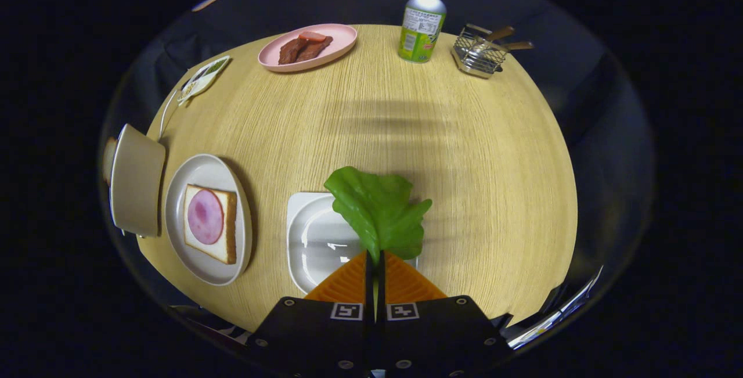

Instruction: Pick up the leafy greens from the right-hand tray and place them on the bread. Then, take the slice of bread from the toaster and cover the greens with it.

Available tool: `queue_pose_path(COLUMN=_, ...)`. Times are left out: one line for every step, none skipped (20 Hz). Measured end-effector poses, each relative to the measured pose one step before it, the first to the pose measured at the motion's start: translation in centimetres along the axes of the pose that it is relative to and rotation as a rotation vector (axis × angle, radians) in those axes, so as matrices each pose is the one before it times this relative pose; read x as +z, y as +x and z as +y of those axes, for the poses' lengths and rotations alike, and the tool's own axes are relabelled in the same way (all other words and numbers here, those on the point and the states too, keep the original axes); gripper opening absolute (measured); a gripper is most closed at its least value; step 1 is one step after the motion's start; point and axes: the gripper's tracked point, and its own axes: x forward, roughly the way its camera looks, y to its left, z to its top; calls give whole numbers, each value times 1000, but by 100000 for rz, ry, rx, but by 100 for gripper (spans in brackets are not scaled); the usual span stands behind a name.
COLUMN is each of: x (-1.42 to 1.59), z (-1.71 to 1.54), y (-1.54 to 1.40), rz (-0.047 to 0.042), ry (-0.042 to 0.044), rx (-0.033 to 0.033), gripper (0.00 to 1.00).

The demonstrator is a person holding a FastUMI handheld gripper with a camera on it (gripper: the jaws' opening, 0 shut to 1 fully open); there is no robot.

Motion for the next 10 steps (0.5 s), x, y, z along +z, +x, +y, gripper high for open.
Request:
queue_pose_path(x=194, z=25, y=-688, rz=-1415, ry=1275, rx=240, gripper=1)
queue_pose_path(x=48, z=52, y=-779, rz=-1315, ry=939, rx=-130, gripper=1)
queue_pose_path(x=117, z=272, y=-690, rz=-1151, ry=611, rx=274, gripper=1)
queue_pose_path(x=90, z=517, y=-711, rz=-1122, ry=399, rx=501, gripper=1)
queue_pose_path(x=33, z=404, y=-584, rz=-866, ry=301, rx=661, gripper=1)
queue_pose_path(x=19, z=762, y=-555, rz=-823, ry=257, rx=910, gripper=1)
queue_pose_path(x=30, z=884, y=-511, rz=-843, ry=-158, rx=847, gripper=1)
queue_pose_path(x=-22, z=967, y=-464, rz=-722, ry=-644, rx=643, gripper=1)
queue_pose_path(x=83, z=910, y=-408, rz=-804, ry=-841, rx=558, gripper=1)
queue_pose_path(x=49, z=1008, y=-283, rz=-564, ry=-982, rx=857, gripper=1)
